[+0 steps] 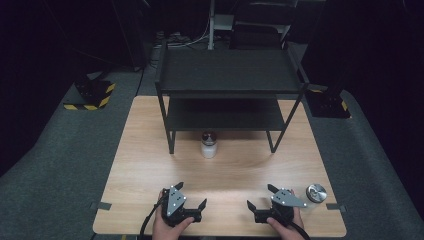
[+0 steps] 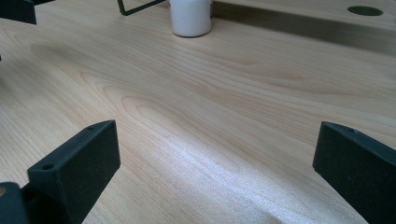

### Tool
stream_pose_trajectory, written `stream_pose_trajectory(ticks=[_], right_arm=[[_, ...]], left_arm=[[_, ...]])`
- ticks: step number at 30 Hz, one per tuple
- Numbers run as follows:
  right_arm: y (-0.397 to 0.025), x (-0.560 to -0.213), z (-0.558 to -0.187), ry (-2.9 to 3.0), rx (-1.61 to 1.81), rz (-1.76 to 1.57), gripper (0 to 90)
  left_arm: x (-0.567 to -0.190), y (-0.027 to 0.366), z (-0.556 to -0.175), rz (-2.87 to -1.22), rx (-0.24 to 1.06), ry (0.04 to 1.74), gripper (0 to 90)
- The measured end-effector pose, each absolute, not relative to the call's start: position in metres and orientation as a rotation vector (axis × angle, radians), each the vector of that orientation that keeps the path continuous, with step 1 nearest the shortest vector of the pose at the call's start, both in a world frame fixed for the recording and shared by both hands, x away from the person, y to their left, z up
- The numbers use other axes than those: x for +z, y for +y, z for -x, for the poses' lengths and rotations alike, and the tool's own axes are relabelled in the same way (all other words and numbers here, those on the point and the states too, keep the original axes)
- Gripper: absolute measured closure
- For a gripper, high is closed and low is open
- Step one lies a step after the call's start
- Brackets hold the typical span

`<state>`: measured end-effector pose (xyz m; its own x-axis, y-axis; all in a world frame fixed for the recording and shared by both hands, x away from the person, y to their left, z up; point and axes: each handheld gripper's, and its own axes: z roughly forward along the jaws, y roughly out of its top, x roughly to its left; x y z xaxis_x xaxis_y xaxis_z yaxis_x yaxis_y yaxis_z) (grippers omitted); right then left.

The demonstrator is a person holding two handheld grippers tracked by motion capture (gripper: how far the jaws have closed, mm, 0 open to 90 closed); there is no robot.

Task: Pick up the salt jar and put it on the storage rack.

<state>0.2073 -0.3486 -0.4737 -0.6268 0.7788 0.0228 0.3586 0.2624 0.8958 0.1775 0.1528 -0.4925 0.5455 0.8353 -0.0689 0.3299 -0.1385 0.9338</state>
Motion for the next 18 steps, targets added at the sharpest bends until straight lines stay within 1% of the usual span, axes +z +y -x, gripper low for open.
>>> stream_pose_trajectory(ticks=[6, 18], right_arm=[[-0.3493, -0.4732, -0.2089, 2.119, 1.331, -1.038, 0.4], [-0.3506, -0.4729, -0.2105, 2.122, 1.339, -1.052, 0.4]], left_arm=[[-0.4918, 0.1515, -0.1777, -1.709, 0.59, 1.004, 0.5], [-0.4917, 0.1503, -0.1782, -1.706, 0.598, 0.991, 0.5]])
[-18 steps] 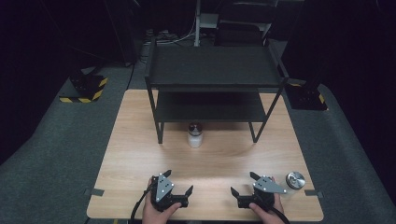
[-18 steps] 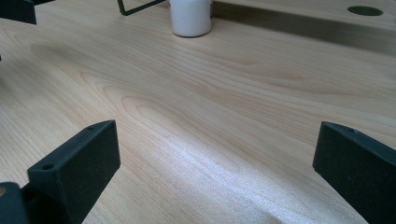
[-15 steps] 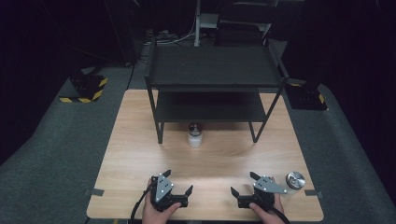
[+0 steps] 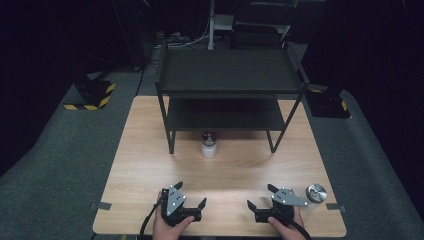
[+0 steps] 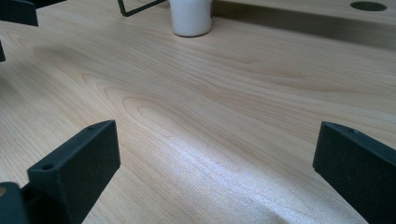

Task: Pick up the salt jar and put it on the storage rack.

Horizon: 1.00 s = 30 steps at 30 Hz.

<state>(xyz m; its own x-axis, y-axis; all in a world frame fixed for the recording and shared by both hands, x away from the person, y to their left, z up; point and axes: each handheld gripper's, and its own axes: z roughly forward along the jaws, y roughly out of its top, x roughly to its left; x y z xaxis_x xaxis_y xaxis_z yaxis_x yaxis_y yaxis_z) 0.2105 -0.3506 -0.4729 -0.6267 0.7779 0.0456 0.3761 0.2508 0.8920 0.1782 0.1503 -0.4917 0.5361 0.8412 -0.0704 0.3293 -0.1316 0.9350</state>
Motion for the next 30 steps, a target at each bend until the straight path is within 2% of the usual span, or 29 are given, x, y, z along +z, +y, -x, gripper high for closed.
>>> stream_pose_trajectory(ticks=[16, 30], right_arm=[[-0.352, -0.473, -0.211, 2.123, 1.344, -1.05, 0.3], [-0.352, -0.473, -0.211, 2.126, 1.346, -1.05, 0.3]], left_arm=[[-0.479, 0.14, -0.196, -1.67, 0.647, 0.989, 0.5], [-0.474, 0.117, -0.247, -1.677, 0.675, 1.027, 0.5]])
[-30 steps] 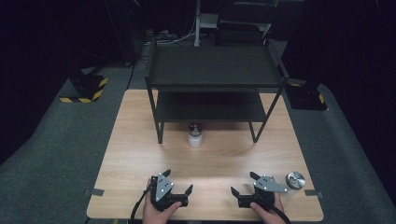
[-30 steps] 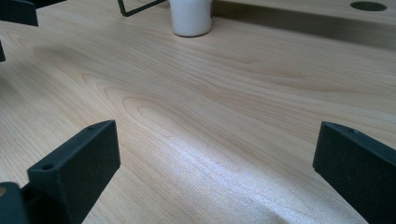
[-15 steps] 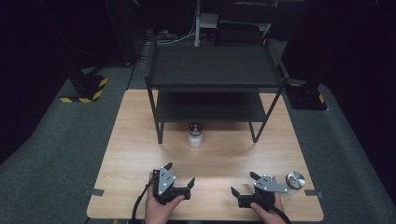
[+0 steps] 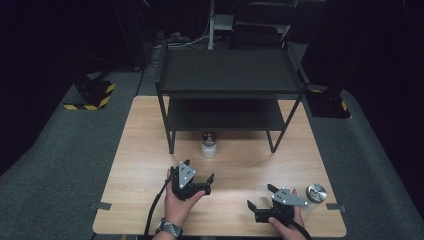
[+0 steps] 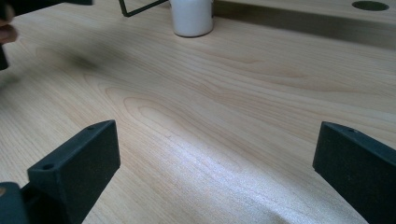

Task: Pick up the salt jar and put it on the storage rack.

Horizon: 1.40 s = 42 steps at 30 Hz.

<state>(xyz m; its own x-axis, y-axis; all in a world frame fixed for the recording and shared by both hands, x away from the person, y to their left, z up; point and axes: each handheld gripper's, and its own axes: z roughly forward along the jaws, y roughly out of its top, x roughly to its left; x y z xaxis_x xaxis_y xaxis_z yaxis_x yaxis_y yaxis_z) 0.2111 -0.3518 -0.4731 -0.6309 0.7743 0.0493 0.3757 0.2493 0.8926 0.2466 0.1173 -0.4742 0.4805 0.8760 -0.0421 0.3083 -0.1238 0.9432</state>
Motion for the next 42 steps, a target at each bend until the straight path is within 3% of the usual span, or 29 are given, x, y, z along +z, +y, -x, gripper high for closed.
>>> stream_pose_trajectory(ticks=[12, 35, 42], right_arm=[[-0.354, -0.473, -0.213, 2.128, 1.355, -1.057, 0.4], [-0.355, -0.474, -0.213, 2.122, 1.366, -1.061, 0.3], [-0.356, -0.474, -0.214, 2.123, 1.374, -1.062, 0.3]], left_arm=[[-0.478, 0.096, -0.294, -1.678, 0.69, 1.095, 0.6], [-0.483, 0.069, -0.341, -1.671, 0.677, 1.201, 1.0], [-0.486, 0.068, -0.345, -1.621, 0.682, 1.246, 14.3]])
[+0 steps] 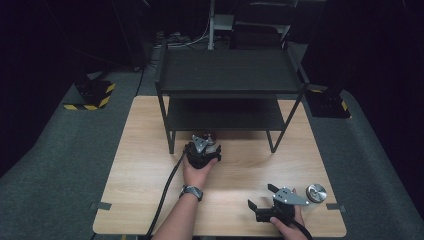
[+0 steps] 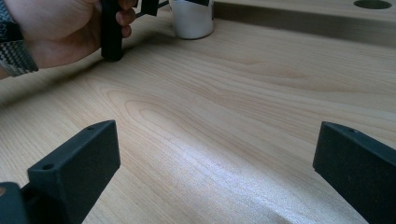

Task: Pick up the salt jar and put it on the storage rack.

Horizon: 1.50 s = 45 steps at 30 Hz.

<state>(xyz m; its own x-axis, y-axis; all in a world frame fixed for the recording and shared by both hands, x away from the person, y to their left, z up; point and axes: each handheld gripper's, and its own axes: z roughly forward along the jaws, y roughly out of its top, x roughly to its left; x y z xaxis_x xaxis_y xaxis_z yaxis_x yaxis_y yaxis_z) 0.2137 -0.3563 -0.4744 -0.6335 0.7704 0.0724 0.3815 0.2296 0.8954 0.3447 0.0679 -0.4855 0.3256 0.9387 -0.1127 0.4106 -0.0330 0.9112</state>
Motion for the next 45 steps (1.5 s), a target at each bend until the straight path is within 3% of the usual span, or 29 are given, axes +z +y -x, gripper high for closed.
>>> stream_pose_trajectory(ticks=[6, 16, 45], right_arm=[[-0.356, -0.474, -0.214, 2.124, 1.372, -1.061, 0.3], [-0.356, -0.475, -0.213, 2.12, 1.375, -1.061, 0.3], [-0.356, -0.475, -0.214, 2.118, 1.374, -1.063, 0.3]], left_arm=[[-0.487, 0.068, -0.346, -1.634, 0.692, 1.211, 28.9], [-0.488, 0.068, -0.341, -1.639, 0.72, 1.185, 30.4], [-0.473, 0.093, -0.274, -1.604, 0.763, 1.117, 31.2]])
